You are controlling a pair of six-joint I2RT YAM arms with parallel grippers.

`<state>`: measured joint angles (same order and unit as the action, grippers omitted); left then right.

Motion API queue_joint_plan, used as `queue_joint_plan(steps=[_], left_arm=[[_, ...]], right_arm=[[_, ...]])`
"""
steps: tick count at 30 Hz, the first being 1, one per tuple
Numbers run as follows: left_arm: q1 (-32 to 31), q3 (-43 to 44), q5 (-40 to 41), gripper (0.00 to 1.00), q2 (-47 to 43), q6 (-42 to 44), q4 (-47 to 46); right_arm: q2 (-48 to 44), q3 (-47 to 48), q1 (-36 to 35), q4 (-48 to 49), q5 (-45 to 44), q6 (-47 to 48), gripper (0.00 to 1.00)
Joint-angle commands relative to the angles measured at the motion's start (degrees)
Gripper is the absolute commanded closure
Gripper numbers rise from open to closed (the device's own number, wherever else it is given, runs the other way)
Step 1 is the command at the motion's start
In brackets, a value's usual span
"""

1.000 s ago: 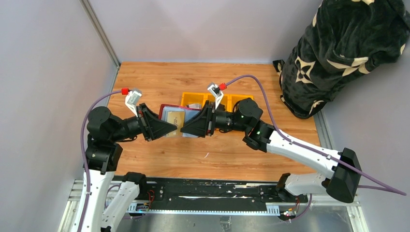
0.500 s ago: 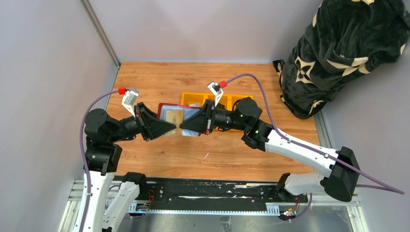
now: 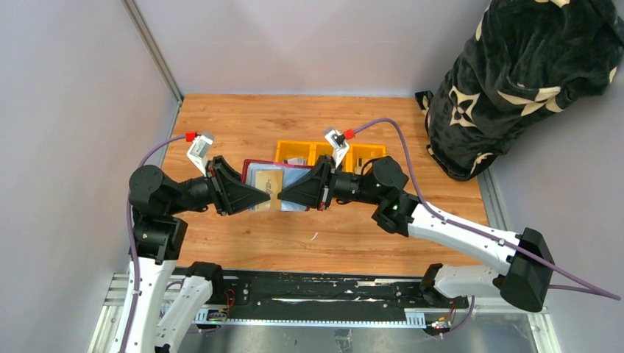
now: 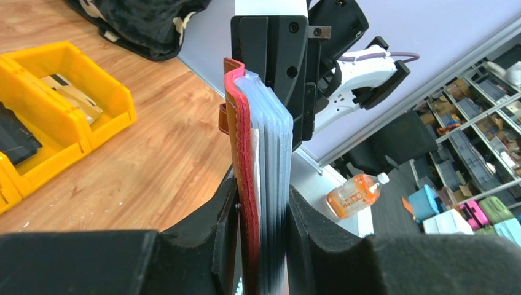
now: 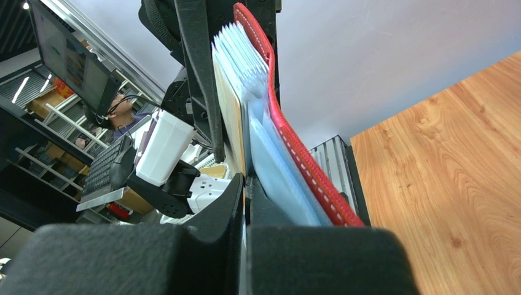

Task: Take the credit cards out of the card holder
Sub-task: Remove the credit card from the card holder.

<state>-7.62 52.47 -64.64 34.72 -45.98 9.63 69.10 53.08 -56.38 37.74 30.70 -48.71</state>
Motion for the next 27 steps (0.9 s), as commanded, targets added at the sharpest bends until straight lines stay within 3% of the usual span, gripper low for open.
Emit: queue_joint_plan(steps=[1, 6, 12, 27], left_arm=[[-1.1, 1.2, -6.0, 0.67, -1.3, -3.5, -3.4], [-1.1, 1.3, -5.9, 0.65, -1.3, -3.6, -3.5], [-1.1, 1.4, -5.8, 0.74, -1.2, -4.7, -4.4], [-1.1, 2.0, -5.4, 0.73, -1.8, -5.7, -5.0]], right_arm=[[-1.3, -2.0, 0.6, 0.8, -3.5, 0.6, 1.0], [-2.1, -2.9, 0.6, 0.5, -3.2, 0.7, 1.0], [-3.4, -3.5, 0.7, 0.0, -3.1, 1.1, 1.0], [-6.0, -6.3, 1.5, 0.4, -3.6, 0.5, 1.0]])
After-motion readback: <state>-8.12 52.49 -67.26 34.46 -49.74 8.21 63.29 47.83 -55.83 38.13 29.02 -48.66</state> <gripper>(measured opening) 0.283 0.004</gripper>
